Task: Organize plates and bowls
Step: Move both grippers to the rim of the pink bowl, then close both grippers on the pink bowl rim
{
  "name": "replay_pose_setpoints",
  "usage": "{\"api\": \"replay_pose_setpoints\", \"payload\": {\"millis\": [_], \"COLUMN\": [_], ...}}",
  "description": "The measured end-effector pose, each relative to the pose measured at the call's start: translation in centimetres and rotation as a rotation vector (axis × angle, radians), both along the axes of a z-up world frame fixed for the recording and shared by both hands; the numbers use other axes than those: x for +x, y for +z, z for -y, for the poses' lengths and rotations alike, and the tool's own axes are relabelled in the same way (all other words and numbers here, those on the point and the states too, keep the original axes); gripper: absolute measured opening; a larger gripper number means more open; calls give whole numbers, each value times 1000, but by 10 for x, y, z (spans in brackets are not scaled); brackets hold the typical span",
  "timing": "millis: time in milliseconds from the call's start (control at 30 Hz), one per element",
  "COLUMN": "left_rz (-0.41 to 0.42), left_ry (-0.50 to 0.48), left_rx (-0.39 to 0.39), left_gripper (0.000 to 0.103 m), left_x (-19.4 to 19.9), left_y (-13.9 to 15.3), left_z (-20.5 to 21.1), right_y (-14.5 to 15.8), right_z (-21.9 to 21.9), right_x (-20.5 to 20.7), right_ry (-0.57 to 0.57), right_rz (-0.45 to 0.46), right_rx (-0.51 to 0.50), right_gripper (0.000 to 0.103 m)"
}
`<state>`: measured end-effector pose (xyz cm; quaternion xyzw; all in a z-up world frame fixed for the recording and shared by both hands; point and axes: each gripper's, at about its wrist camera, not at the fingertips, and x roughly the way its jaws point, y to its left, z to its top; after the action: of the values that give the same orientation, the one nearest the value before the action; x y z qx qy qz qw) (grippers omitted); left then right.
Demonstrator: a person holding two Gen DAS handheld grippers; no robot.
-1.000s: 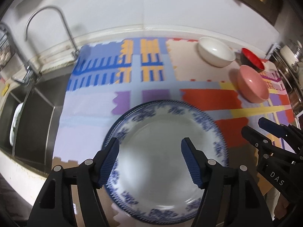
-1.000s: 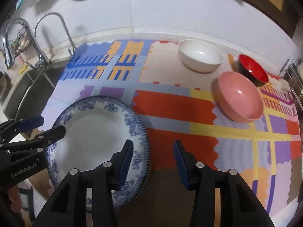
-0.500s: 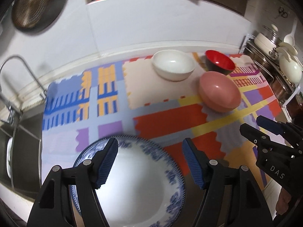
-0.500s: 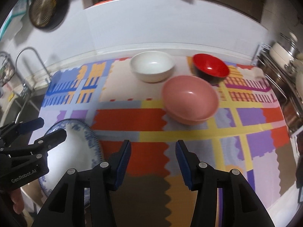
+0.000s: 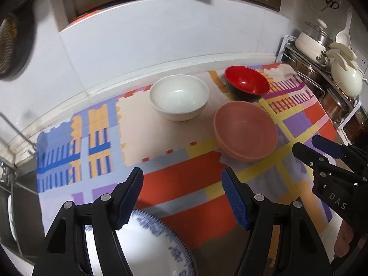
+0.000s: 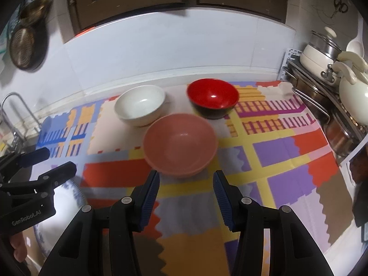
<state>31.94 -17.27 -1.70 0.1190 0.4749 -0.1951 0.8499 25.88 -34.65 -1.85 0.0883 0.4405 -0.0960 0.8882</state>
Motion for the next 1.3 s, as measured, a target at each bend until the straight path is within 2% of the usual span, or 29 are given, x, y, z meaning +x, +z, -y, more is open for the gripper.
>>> {"api": "replay_pose_setpoints", "payload": {"millis": [533, 933, 1100, 1300], "left_rz": [-81, -156, -189, -232], "left_ry": [-50, -55, -48, -42], "left_rx": [59, 83, 84, 69], "left_gripper": [70, 68, 60, 35], "left_x": [67, 97, 100, 102], "left_y": [-47, -84, -94, -103], "left_z": [63, 91, 96, 97], "right_y": [-41, -71, -78, -82], "right_z": [49, 62, 63, 62], "right_x": [48, 73, 79, 81], "right_ry": [-58, -70, -66, -63], "right_rz": [-61, -115, -132, -139], "right_rx": [61, 100, 113, 115], "right_gripper": [49, 46, 36, 22]}}
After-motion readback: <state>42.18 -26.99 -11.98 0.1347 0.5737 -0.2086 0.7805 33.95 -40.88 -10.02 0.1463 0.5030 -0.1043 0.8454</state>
